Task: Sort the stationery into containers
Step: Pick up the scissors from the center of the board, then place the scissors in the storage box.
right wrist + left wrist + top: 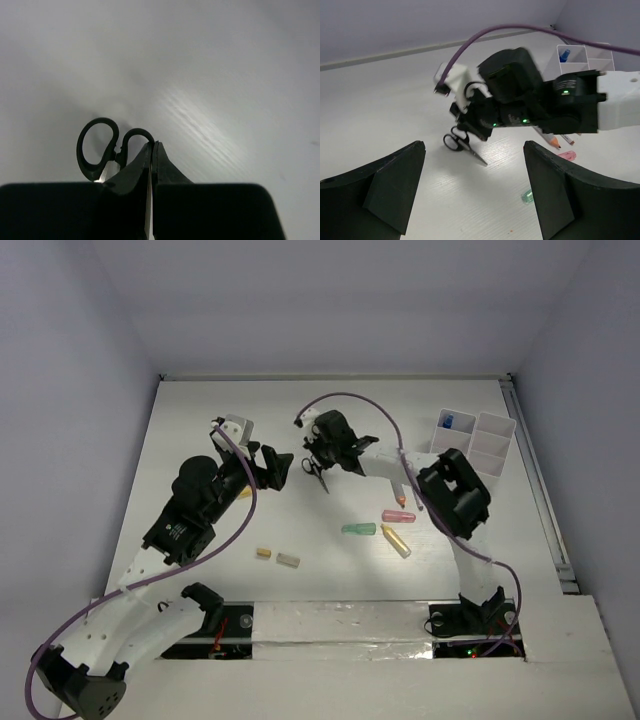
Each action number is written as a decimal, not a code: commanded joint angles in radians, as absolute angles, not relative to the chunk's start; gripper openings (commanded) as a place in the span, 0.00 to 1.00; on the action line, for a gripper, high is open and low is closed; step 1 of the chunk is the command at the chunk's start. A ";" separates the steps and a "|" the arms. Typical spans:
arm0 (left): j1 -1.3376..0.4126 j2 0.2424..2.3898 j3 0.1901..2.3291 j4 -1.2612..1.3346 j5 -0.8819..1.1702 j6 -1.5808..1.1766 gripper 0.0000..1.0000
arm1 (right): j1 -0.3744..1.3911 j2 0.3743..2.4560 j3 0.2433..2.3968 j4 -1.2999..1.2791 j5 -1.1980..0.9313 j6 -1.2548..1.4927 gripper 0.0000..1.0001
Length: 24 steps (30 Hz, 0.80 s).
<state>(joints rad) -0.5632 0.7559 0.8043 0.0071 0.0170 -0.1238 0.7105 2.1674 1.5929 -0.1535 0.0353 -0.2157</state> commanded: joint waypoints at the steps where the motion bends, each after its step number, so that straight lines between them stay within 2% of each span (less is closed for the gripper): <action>1: -0.568 0.744 0.799 0.049 0.015 -0.129 0.77 | 0.673 1.948 1.452 0.333 0.279 -0.095 0.00; 7: -0.568 0.744 0.802 0.048 0.031 -0.132 0.77 | 0.603 1.740 1.134 0.740 0.567 -0.098 0.00; 11: -0.568 0.742 0.802 0.049 0.037 -0.133 0.77 | 0.540 1.634 1.014 0.876 0.696 -0.120 0.00; 17: -0.568 0.735 0.801 0.052 0.046 -0.133 0.77 | 0.368 1.502 0.861 1.000 0.767 -0.113 0.00; 24: -0.568 0.730 0.798 0.055 0.049 -0.135 0.77 | 0.229 1.483 0.772 1.094 0.746 -0.129 0.00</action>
<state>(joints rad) -0.5632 0.7483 0.8043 0.0090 0.0341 -0.1287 0.2630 1.5070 0.7940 0.9531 0.7216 -0.1261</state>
